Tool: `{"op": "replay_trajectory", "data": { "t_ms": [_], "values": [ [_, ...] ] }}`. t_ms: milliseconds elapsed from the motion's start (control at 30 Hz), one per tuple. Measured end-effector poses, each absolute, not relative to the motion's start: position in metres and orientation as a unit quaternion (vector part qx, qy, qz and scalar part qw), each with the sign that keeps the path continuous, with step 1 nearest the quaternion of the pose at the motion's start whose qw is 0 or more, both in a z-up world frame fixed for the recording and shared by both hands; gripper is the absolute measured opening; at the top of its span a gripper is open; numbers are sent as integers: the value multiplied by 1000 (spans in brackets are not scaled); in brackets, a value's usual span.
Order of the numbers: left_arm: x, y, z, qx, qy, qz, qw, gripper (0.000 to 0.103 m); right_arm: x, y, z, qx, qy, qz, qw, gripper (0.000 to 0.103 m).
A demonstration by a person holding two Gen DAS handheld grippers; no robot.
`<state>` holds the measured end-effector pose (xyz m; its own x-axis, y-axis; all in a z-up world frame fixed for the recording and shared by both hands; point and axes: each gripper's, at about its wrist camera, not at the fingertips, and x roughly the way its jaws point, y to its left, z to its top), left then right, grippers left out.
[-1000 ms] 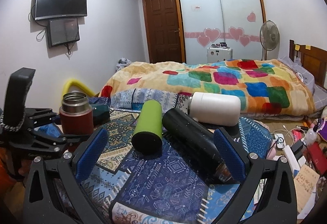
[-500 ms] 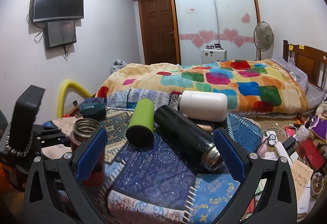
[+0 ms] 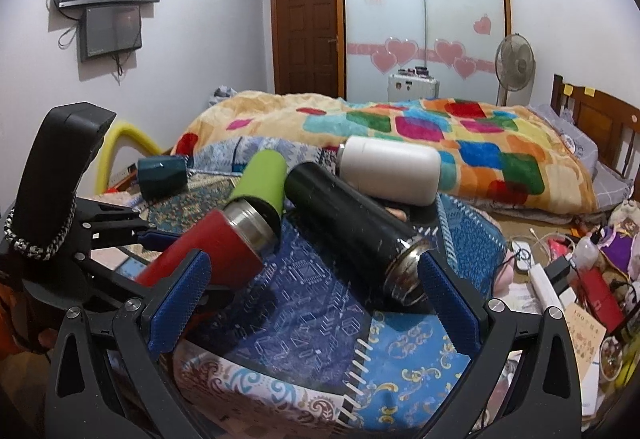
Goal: Flip cup upright
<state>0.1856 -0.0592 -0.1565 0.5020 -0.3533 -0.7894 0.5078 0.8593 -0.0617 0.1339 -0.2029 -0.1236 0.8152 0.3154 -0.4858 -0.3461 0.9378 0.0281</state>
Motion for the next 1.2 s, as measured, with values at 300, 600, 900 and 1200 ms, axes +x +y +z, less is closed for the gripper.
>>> {"op": "replay_trajectory", "data": {
  "t_ms": [300,600,900,1200],
  "values": [
    [182,-57,-153,88,425,-243,868,62,138,-209,-124,-19,257,162,952,103],
    [178,3,-120,93,366,-172,910,69,145,-201,-134,-15,274,169,947,103],
    [175,41,-152,67,396,-165,901,69,161,-180,-157,-29,312,185,931,103],
    [163,27,-165,65,402,-189,893,68,169,-169,-158,-47,322,189,926,103]
  ]
}}
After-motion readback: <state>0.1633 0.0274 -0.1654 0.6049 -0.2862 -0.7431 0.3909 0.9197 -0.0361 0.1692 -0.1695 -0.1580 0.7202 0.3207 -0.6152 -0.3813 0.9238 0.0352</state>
